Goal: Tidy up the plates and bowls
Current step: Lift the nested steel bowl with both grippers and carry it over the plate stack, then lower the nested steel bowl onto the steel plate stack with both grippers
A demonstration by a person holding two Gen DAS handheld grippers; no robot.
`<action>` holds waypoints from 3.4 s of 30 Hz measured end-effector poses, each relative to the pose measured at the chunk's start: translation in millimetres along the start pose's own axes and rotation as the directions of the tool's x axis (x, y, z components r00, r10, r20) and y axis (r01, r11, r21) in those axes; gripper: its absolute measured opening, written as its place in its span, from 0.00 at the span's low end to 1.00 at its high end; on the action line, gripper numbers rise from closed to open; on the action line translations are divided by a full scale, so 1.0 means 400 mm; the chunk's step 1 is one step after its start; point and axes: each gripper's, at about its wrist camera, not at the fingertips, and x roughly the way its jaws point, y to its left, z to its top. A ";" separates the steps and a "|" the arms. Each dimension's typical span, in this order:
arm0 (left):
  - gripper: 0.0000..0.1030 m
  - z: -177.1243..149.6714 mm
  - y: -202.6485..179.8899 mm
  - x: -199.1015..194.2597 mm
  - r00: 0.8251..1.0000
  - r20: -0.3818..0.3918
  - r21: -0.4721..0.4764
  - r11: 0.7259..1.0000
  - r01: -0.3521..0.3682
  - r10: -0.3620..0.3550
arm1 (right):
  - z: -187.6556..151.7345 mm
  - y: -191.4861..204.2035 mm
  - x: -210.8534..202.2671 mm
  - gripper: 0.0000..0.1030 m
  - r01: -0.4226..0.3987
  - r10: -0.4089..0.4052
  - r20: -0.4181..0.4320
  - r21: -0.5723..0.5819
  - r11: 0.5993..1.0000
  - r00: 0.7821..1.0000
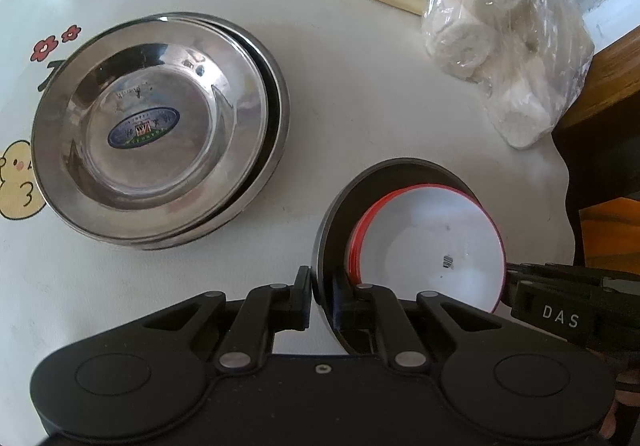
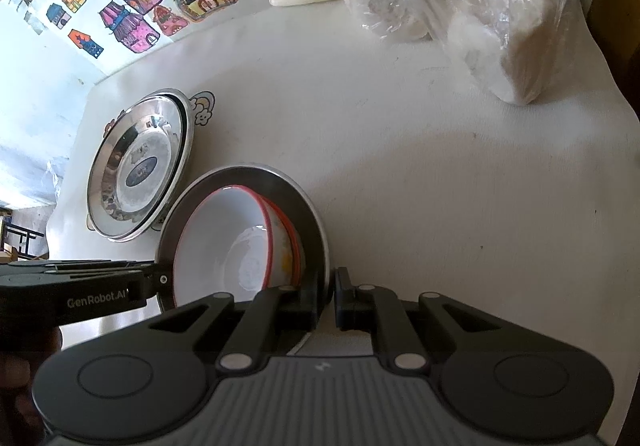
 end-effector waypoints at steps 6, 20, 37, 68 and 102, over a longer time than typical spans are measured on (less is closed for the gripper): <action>0.08 0.015 0.010 -0.026 1.000 0.021 -0.001 1.000 0.010 -0.010 | 0.013 0.010 -0.012 0.09 -0.011 0.011 0.018 0.014 1.000 1.000; 0.08 0.040 0.053 -0.072 0.998 0.056 -0.010 1.000 0.026 -0.025 | 0.033 0.049 -0.004 0.09 -0.036 0.035 0.042 0.020 0.999 0.998; 0.07 0.080 0.131 -0.146 0.996 0.090 -0.063 0.997 0.034 -0.028 | 0.080 0.140 -0.009 0.09 -0.059 0.061 0.052 -0.029 0.998 0.997; 0.06 0.141 0.327 -0.209 0.989 0.138 -0.163 0.986 -0.020 0.043 | 0.169 0.309 0.103 0.10 -0.110 0.113 0.019 -0.132 0.985 0.993; 0.06 0.200 0.389 -0.141 0.995 0.077 -0.174 0.983 -0.056 0.070 | 0.220 0.338 0.196 0.10 -0.113 0.109 -0.046 -0.088 0.990 0.993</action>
